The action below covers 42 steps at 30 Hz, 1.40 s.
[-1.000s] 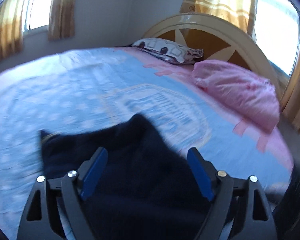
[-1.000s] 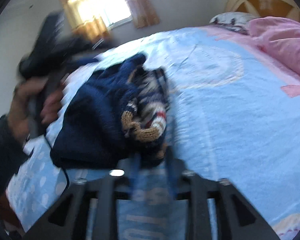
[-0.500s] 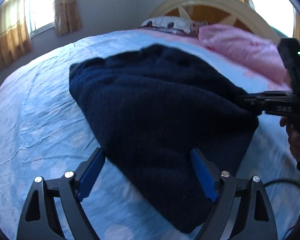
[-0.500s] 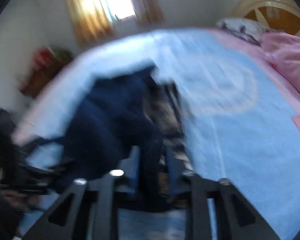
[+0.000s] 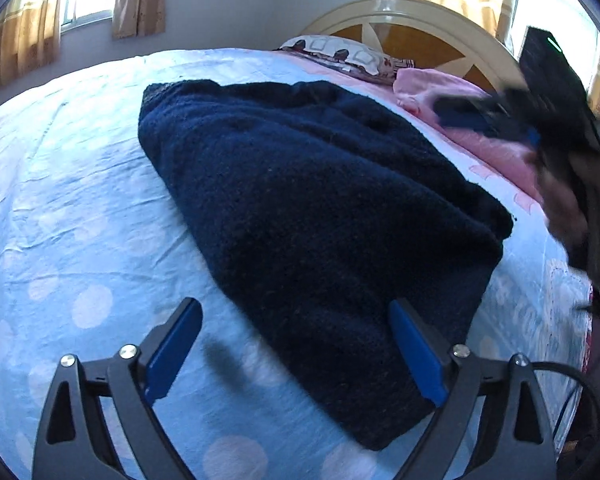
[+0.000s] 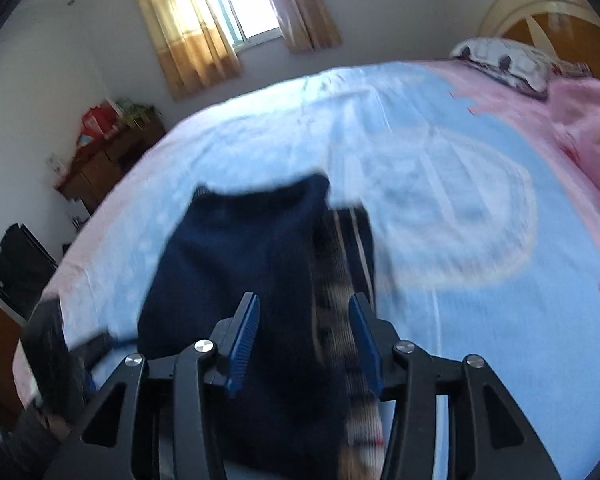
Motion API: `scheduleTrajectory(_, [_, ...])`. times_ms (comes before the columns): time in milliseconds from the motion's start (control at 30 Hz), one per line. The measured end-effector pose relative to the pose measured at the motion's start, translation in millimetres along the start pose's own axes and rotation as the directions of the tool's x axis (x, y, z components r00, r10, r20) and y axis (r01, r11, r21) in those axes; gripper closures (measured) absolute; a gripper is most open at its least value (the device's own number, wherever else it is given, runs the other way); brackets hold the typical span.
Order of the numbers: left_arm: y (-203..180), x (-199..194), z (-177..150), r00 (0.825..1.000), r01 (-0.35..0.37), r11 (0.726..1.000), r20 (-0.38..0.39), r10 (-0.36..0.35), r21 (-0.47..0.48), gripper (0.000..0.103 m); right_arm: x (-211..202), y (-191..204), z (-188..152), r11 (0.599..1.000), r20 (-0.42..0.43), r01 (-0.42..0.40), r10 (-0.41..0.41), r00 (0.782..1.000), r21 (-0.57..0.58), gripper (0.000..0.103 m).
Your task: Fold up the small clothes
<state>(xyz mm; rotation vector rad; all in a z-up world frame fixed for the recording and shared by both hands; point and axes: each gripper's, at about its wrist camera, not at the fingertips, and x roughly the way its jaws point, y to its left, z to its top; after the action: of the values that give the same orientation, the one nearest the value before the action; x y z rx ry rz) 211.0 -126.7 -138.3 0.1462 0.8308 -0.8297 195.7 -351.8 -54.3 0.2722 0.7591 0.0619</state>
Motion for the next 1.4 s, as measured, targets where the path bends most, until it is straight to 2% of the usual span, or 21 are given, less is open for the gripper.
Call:
scheduleTrajectory(133, [-1,-1,-2,1.0,0.009,1.0,0.003,-0.009,-0.002,0.006,47,-1,42,0.999,-0.051,-0.035,0.037,0.998,0.035,0.055])
scheduleTrajectory(200, [4,-2,-5,1.0,0.024,1.0,-0.001,-0.024,-0.015,0.006,77,-4,55,0.999,-0.102,0.004,0.001,0.995,0.051,0.056])
scheduleTrajectory(267, [8,-3,-5,0.999,0.037,0.999,-0.004,-0.037,-0.03,0.006,97,-6,61,0.998,-0.139,0.019,-0.01,0.99,0.064,0.092])
scheduleTrajectory(333, [10,-4,-8,0.999,0.045,0.998,-0.004,-0.045,-0.035,0.006,103,-5,64,0.994,-0.143,0.092,-0.082,0.986,0.059,0.095])
scheduleTrajectory(400, [10,-5,-8,0.999,0.048,0.998,-0.005,-0.048,-0.036,0.006,101,-11,63,0.992,-0.119,0.105,-0.096,0.988,0.072,0.096])
scheduleTrajectory(467, [10,-6,-9,0.998,0.056,0.998,-0.005,-0.056,-0.034,0.006,101,-19,61,0.984,-0.115,0.16,-0.151,0.982,0.08,0.096])
scheduleTrajectory(700, [18,-13,-11,0.997,0.083,0.995,0.007,-0.083,-0.048,0.004,118,-51,42,0.963,-0.149,0.223,-0.201,0.968,0.148,0.097])
scheduleTrajectory(767, [19,-16,-12,0.996,0.088,0.995,0.018,-0.087,-0.055,0.003,118,-50,40,0.962,-0.151,0.242,-0.223,0.963,0.124,0.096])
scheduleTrajectory(867, [22,-18,-13,0.997,0.079,0.995,0.017,-0.078,-0.057,0.003,113,-40,42,0.973,-0.147,0.223,-0.213,0.966,0.06,0.095])
scheduleTrajectory(1000, [23,-20,-14,0.997,0.074,0.996,0.022,-0.073,-0.055,0.003,82,-31,42,0.978,-0.072,0.205,-0.203,0.977,0.028,0.066])
scheduleTrajectory(1033, [23,-19,-14,0.997,0.074,0.996,0.022,-0.073,-0.057,0.003,72,-25,40,0.979,-0.044,0.202,-0.201,0.979,0.014,0.063])
scheduleTrajectory(1100, [23,-19,-14,0.997,0.071,0.996,0.021,-0.069,-0.062,0.001,48,-10,35,0.986,0.013,0.164,-0.164,0.986,-0.023,0.063])
scheduleTrajectory(1167, [24,-19,-15,0.998,0.062,0.995,0.017,-0.061,-0.072,0.0,32,12,26,0.993,0.041,0.09,-0.087,0.995,-0.082,0.063])
scheduleTrajectory(1267, [24,-16,-14,0.998,0.059,0.995,0.011,-0.058,-0.08,0.0,28,45,3,0.98,-0.003,-0.035,0.035,0.999,-0.194,0.061])
scheduleTrajectory(1300, [24,-16,-14,0.998,0.058,0.995,0.008,-0.057,-0.082,0.0,32,53,-5,0.972,-0.035,-0.049,0.042,0.998,-0.229,0.061])
scheduleTrajectory(1333, [24,-14,-14,0.998,0.057,0.995,0.003,-0.057,-0.085,0.0,37,58,-14,0.965,-0.056,-0.035,0.021,0.998,-0.26,0.061])
scheduleTrajectory(1400, [26,-12,-12,0.998,0.059,0.994,-0.003,-0.06,-0.089,0.0,57,56,-29,0.948,-0.088,0.091,-0.123,0.989,-0.304,0.062])
